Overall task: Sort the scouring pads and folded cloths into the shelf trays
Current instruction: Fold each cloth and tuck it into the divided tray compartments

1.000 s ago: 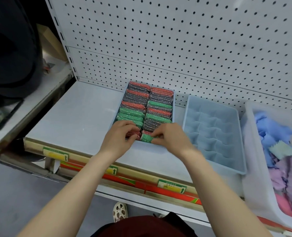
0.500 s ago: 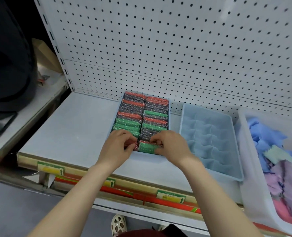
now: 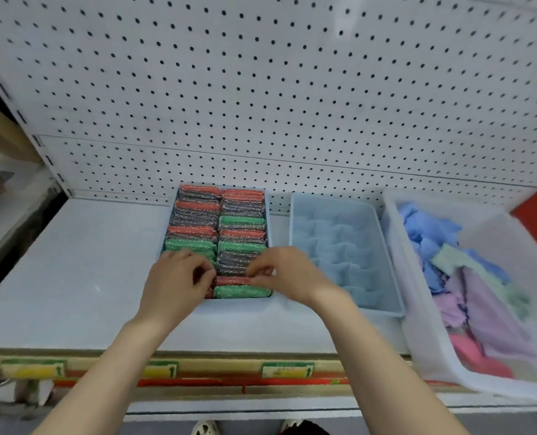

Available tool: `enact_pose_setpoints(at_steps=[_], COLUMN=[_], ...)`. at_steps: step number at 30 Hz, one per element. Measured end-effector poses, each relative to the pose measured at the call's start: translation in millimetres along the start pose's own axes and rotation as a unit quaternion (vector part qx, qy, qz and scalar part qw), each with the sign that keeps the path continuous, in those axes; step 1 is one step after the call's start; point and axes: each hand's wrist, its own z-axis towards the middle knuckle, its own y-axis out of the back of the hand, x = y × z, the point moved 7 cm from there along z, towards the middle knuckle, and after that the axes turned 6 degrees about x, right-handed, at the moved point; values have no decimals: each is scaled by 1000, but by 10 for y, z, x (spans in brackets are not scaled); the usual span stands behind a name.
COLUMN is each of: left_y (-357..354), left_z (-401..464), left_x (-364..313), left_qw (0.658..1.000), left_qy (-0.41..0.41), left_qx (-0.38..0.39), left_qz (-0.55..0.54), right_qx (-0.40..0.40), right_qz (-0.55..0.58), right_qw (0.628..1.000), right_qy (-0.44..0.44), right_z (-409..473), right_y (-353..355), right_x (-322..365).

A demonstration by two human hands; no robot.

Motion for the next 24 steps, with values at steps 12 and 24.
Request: enact_pose_setpoints(at_steps=[12,24], left_y=[-413,-1094], left_z=[867,1523], left_x=[-1558,-3224], left_qw=[992,974], left_qy=[-105,-132], left_qx=[19,124], left_qz=[-60,-133], right_qx=[-256,-205], right_qz=[-61,190], right_qw=[874,946], right_qy=[-410,-162], right_z=[-1680,-1555], right_y=[1671,2339], right_x=[-2878,-3226])
